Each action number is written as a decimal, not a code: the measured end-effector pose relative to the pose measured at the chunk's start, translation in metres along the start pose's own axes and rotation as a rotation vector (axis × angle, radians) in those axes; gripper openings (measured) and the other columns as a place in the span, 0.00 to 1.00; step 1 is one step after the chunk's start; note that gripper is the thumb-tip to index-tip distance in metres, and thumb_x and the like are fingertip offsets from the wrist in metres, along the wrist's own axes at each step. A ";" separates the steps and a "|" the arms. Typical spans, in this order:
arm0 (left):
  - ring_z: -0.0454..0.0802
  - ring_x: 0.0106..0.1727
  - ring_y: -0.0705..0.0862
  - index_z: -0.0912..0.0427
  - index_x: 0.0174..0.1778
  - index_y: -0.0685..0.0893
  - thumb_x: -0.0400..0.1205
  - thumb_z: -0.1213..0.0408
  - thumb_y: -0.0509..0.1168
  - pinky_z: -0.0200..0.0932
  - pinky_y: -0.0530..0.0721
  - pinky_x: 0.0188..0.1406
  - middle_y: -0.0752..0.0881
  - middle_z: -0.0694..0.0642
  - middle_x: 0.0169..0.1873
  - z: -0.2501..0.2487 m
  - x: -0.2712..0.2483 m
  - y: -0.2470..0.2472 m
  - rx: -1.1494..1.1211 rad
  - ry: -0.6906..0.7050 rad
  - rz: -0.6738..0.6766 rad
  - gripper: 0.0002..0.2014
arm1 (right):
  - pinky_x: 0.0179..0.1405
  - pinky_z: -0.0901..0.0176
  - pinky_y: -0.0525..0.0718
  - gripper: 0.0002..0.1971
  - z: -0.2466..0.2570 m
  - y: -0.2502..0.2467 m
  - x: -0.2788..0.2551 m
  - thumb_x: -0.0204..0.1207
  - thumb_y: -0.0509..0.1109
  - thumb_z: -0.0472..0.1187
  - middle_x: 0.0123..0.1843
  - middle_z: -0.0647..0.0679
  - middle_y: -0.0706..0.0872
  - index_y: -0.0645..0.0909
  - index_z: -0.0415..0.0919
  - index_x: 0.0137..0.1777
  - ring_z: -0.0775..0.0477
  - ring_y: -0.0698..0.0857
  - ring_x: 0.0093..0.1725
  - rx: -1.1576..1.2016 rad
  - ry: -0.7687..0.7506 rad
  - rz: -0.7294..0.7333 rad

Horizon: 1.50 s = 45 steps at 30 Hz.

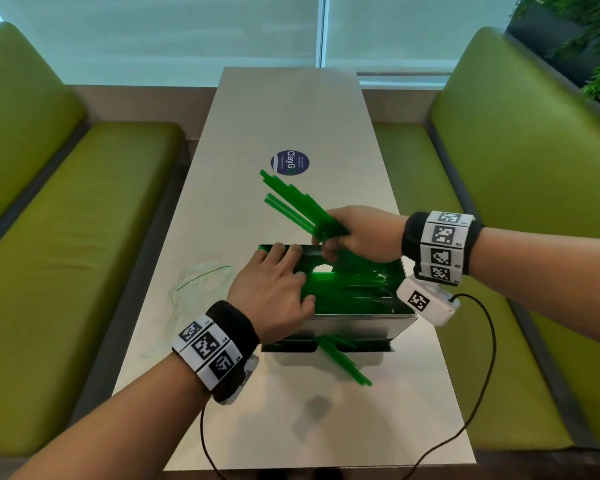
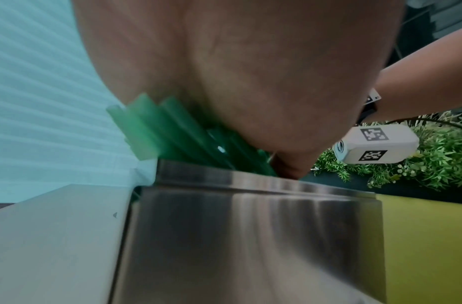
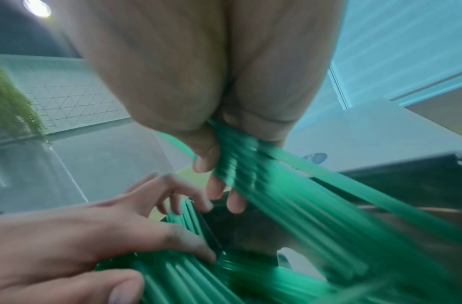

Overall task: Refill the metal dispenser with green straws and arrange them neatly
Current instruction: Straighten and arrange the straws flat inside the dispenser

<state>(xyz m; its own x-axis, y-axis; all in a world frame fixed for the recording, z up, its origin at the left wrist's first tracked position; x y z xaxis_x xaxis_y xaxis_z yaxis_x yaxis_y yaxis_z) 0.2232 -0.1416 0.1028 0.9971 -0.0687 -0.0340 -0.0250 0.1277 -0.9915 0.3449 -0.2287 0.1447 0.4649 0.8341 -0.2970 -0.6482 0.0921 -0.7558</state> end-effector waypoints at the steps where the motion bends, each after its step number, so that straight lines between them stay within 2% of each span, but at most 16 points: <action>1: 0.57 0.68 0.72 0.55 0.50 0.88 0.81 0.41 0.48 0.55 0.71 0.67 0.75 0.59 0.70 0.000 0.003 0.001 0.007 0.012 0.007 0.28 | 0.49 0.64 0.84 0.10 0.003 -0.001 0.002 0.83 0.65 0.34 0.45 0.53 0.92 0.81 0.46 0.59 0.55 0.90 0.47 0.005 -0.010 -0.025; 3: 0.59 0.68 0.74 0.56 0.49 0.88 0.80 0.42 0.48 0.56 0.69 0.71 0.83 0.60 0.61 0.001 0.007 0.004 0.025 0.027 0.017 0.27 | 0.46 0.66 0.83 0.09 0.010 0.003 0.006 0.83 0.65 0.34 0.46 0.54 0.92 0.79 0.47 0.59 0.57 0.89 0.46 0.019 -0.029 -0.044; 5: 0.58 0.60 0.78 0.56 0.48 0.85 0.80 0.42 0.46 0.56 0.68 0.72 0.87 0.59 0.45 0.000 0.008 0.004 0.044 0.040 0.028 0.26 | 0.47 0.61 0.84 0.08 0.016 0.011 0.010 0.83 0.65 0.35 0.47 0.52 0.91 0.78 0.47 0.58 0.54 0.89 0.47 0.007 -0.053 -0.023; 7: 0.57 0.50 0.81 0.55 0.50 0.85 0.81 0.43 0.45 0.56 0.71 0.68 0.86 0.57 0.39 -0.002 0.008 0.002 0.065 0.065 0.034 0.26 | 0.51 0.54 0.84 0.08 0.018 0.018 0.013 0.83 0.66 0.36 0.49 0.50 0.90 0.76 0.45 0.60 0.49 0.88 0.49 -0.042 -0.061 -0.006; 10: 0.57 0.44 0.83 0.53 0.54 0.84 0.81 0.44 0.44 0.54 0.76 0.58 0.86 0.56 0.40 -0.003 0.008 0.000 0.059 0.116 0.036 0.26 | 0.53 0.45 0.84 0.13 0.015 0.029 0.016 0.83 0.66 0.36 0.53 0.46 0.89 0.72 0.43 0.65 0.42 0.86 0.50 -0.189 -0.051 0.046; 15: 0.59 0.47 0.84 0.52 0.50 0.84 0.78 0.44 0.48 0.48 0.82 0.43 0.87 0.55 0.40 -0.001 0.013 0.004 -0.037 0.144 -0.006 0.23 | 0.39 0.51 0.78 0.16 0.013 0.047 0.022 0.80 0.65 0.31 0.43 0.45 0.81 0.71 0.39 0.67 0.37 0.84 0.44 -0.527 -0.066 0.118; 19: 0.59 0.38 0.84 0.56 0.40 0.80 0.78 0.42 0.42 0.49 0.83 0.43 0.85 0.56 0.33 -0.001 0.016 0.011 -0.028 0.141 0.044 0.26 | 0.39 0.54 0.75 0.17 0.008 0.054 0.021 0.82 0.67 0.34 0.49 0.41 0.84 0.72 0.37 0.69 0.43 0.79 0.40 -0.666 0.024 0.198; 23: 0.60 0.40 0.83 0.52 0.44 0.78 0.81 0.42 0.43 0.50 0.76 0.46 0.85 0.57 0.34 -0.002 0.011 0.008 0.027 0.129 0.033 0.23 | 0.43 0.56 0.80 0.14 -0.004 0.056 0.012 0.84 0.65 0.38 0.57 0.40 0.87 0.77 0.35 0.66 0.39 0.86 0.51 -0.723 0.104 0.261; 27: 0.59 0.43 0.83 0.51 0.46 0.75 0.83 0.42 0.41 0.55 0.73 0.59 0.85 0.55 0.36 -0.002 0.008 0.006 0.084 0.123 0.060 0.22 | 0.41 0.56 0.79 0.18 -0.014 0.053 0.008 0.84 0.65 0.52 0.39 0.46 0.83 0.84 0.34 0.55 0.43 0.81 0.42 -0.748 0.220 0.326; 30: 0.59 0.44 0.83 0.52 0.46 0.75 0.84 0.42 0.40 0.55 0.72 0.55 0.86 0.56 0.38 -0.001 0.009 0.009 0.079 0.114 0.094 0.22 | 0.32 0.58 0.75 0.21 -0.006 0.048 0.010 0.83 0.65 0.57 0.32 0.48 0.79 0.79 0.38 0.41 0.46 0.79 0.34 -0.748 0.203 0.269; 32: 0.59 0.43 0.82 0.52 0.43 0.72 0.84 0.42 0.41 0.55 0.71 0.53 0.86 0.56 0.37 0.000 0.008 0.009 0.062 0.102 0.100 0.21 | 0.33 0.58 0.77 0.17 0.003 0.044 0.011 0.84 0.65 0.53 0.40 0.45 0.84 0.79 0.39 0.43 0.46 0.80 0.35 -0.742 0.176 0.203; 35: 0.59 0.42 0.80 0.52 0.41 0.71 0.84 0.42 0.43 0.55 0.72 0.55 0.84 0.57 0.36 0.001 0.008 0.009 0.036 0.080 0.127 0.20 | 0.38 0.55 0.80 0.15 0.016 0.040 0.008 0.85 0.66 0.50 0.41 0.45 0.79 0.84 0.38 0.52 0.44 0.80 0.37 -0.831 0.136 0.148; 39: 0.56 0.40 0.75 0.53 0.46 0.78 0.83 0.40 0.45 0.57 0.71 0.59 0.84 0.57 0.39 0.003 0.009 0.008 0.044 0.046 0.117 0.23 | 0.38 0.53 0.85 0.16 0.020 0.030 0.009 0.82 0.67 0.50 0.35 0.47 0.79 0.80 0.36 0.41 0.43 0.83 0.37 -0.751 0.116 0.046; 41: 0.55 0.39 0.70 0.53 0.44 0.74 0.82 0.40 0.45 0.58 0.69 0.60 0.84 0.57 0.39 0.003 0.009 0.008 0.040 0.039 0.110 0.21 | 0.49 0.49 0.90 0.12 0.008 0.032 0.009 0.79 0.67 0.43 0.43 0.45 0.89 0.87 0.36 0.50 0.42 0.89 0.46 -0.498 0.175 0.114; 43: 0.55 0.40 0.71 0.52 0.46 0.74 0.81 0.40 0.45 0.57 0.69 0.61 0.84 0.57 0.41 0.004 0.009 0.007 0.017 0.032 0.103 0.21 | 0.60 0.51 0.87 0.18 0.000 0.043 0.005 0.78 0.65 0.37 0.59 0.47 0.89 0.84 0.43 0.67 0.45 0.87 0.56 -0.298 0.215 0.246; 45: 0.55 0.44 0.77 0.53 0.54 0.77 0.81 0.41 0.46 0.56 0.70 0.63 0.84 0.56 0.43 0.004 0.010 0.005 -0.009 0.035 0.082 0.23 | 0.57 0.56 0.85 0.23 -0.003 0.056 0.002 0.80 0.64 0.33 0.64 0.45 0.86 0.76 0.43 0.75 0.46 0.85 0.54 -0.224 0.214 0.354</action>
<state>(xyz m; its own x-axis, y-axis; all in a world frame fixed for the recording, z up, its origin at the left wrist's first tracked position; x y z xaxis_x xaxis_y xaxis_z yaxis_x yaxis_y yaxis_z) 0.2333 -0.1380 0.0980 0.9885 -0.0928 -0.1194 -0.1074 0.1253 -0.9863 0.3116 -0.2233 0.1003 0.3680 0.6598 -0.6551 -0.6542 -0.3170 -0.6867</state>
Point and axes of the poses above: each hand's wrist, its own x-axis towards the middle knuckle, its own y-axis out of the palm, z = x × y, the point moved 6 cm from there along x, towards the middle knuckle
